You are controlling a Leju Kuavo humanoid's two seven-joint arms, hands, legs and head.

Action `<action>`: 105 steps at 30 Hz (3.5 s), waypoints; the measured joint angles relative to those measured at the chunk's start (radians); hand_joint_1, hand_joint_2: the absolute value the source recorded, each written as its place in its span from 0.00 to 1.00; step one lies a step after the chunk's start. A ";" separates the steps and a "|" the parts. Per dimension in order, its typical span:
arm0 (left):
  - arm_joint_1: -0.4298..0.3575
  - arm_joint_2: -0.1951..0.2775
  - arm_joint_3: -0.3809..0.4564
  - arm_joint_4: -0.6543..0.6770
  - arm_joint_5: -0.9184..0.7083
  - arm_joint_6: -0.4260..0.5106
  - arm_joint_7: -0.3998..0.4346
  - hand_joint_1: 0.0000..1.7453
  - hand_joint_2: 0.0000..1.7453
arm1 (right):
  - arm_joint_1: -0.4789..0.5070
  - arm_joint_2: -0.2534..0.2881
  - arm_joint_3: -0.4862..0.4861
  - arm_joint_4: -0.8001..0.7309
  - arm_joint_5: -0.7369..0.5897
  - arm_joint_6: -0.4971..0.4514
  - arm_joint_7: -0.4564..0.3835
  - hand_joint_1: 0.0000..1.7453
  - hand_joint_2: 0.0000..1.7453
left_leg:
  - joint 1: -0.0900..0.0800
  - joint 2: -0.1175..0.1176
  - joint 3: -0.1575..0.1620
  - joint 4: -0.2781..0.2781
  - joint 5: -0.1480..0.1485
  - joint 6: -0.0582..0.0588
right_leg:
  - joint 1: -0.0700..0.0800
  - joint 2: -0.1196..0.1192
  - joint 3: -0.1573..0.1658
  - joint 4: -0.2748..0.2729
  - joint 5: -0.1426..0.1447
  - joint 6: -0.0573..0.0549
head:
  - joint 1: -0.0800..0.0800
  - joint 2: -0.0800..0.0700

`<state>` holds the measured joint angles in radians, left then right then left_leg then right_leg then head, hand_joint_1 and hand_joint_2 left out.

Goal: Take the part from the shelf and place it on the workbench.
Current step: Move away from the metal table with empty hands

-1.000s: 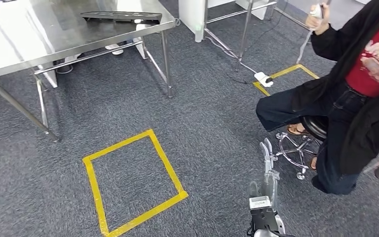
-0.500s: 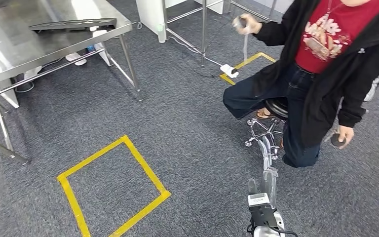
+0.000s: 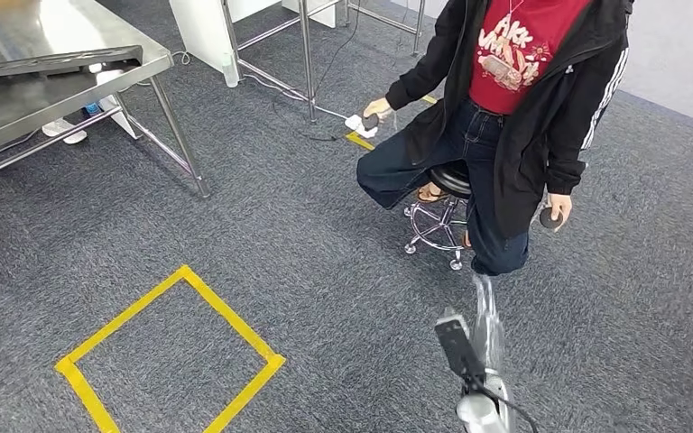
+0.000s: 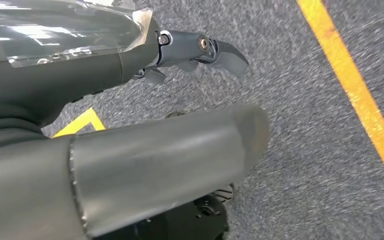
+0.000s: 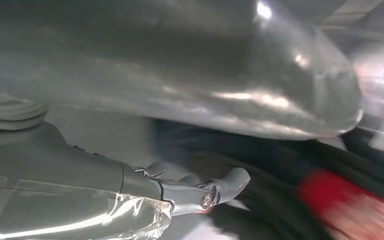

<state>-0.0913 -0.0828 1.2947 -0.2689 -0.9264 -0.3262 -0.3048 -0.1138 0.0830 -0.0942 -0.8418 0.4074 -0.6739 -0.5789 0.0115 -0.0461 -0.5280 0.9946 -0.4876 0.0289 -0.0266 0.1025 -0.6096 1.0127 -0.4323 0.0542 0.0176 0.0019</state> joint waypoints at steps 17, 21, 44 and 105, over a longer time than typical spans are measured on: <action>0.002 -0.006 0.000 0.000 0.001 0.002 0.001 0.00 0.00 | -0.098 -0.008 -0.139 0.383 0.063 -0.023 0.014 0.00 0.00 | -0.006 0.104 -0.031 0.074 -0.059 -0.027 | -0.006 -0.124 0.049 -0.033 -0.008 -0.040 | 0.001 0.000; 0.006 -0.006 0.002 0.000 0.001 0.002 0.001 0.00 0.00 | -0.101 -0.007 -0.144 0.399 0.063 -0.024 0.014 0.00 0.00 | 0.002 0.046 -0.127 0.282 -0.147 -0.038 | -0.003 -0.078 0.040 -0.031 -0.003 -0.047 | -0.001 0.000; 0.006 -0.012 -0.012 0.002 -0.050 0.006 0.064 0.00 0.00 | 0.032 -0.014 -0.241 0.613 0.039 0.241 0.671 0.00 0.00 | -0.014 0.162 0.010 0.001 -0.015 -0.015 | 0.011 -0.178 0.041 -0.008 -0.027 -0.009 | 0.007 0.000; 0.000 0.003 -0.021 0.007 -0.071 0.004 0.056 0.00 0.00 | 0.053 0.010 -0.314 0.640 0.035 0.200 0.686 0.00 0.00 | -0.015 0.162 0.017 0.006 -0.025 -0.009 | 0.005 -0.175 0.039 0.003 -0.042 -0.011 | 0.006 0.000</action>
<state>-0.0910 -0.0801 1.2738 -0.2617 -0.9977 -0.3220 -0.2487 -0.0605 0.0926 -0.4078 -0.2018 0.4423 -0.4739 0.1071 -0.0033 0.1160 -0.5114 1.0006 -0.5121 0.0195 -0.0218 -0.0729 -0.5708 1.0161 -0.4742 0.0436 0.0240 0.0019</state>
